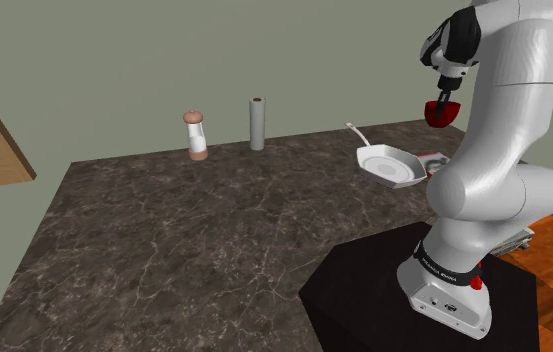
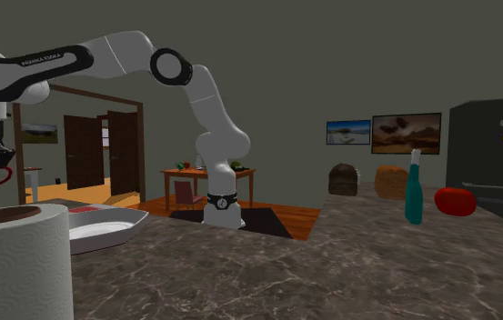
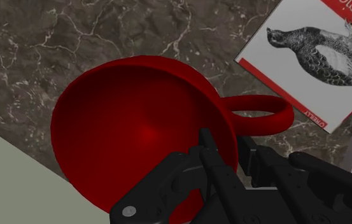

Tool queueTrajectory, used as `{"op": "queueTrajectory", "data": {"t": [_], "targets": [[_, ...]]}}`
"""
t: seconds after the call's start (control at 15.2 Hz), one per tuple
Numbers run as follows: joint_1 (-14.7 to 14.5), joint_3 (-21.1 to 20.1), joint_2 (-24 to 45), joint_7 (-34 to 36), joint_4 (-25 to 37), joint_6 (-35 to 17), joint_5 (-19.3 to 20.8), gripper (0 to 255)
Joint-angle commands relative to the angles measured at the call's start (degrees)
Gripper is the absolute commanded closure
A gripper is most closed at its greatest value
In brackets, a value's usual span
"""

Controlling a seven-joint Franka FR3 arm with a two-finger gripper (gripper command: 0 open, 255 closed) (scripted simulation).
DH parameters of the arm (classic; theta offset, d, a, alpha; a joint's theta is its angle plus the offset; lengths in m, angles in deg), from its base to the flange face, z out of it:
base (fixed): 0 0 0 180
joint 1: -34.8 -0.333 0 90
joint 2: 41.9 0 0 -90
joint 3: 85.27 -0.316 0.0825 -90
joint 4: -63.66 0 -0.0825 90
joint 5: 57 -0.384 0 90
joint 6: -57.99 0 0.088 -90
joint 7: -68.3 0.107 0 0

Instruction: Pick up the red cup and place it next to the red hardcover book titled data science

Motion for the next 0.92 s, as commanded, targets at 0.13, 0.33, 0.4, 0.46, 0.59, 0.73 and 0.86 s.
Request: {"op": "queueTrajectory", "data": {"t": [0.13, 0.33, 0.4, 0.46, 0.59, 0.73, 0.86], "targets": [[0.1, -0.4, 1.1, -0.2, -1.6, -2.7, -0.7, 255], [0.3, -0.8, 2.1, -0.4, -2.6, -4.6, -1.2, 255], [0.4, -0.9, 2.4, -0.5, -2.9, -5.2, -1.4, 255], [0.5, -1.0, 2.8, -0.5, -3.2, -5.8, -1.6, 255], [0.6, -1.3, 3.5, -0.7, -3.8, -7.0, -2.0, 255], [0.8, -1.6, 4.2, -0.9, -4.3, -8.2, -2.5, 255], [1.0, -1.9, 5.0, -1.0, -4.7, -9.3, -2.9, 255]]}}
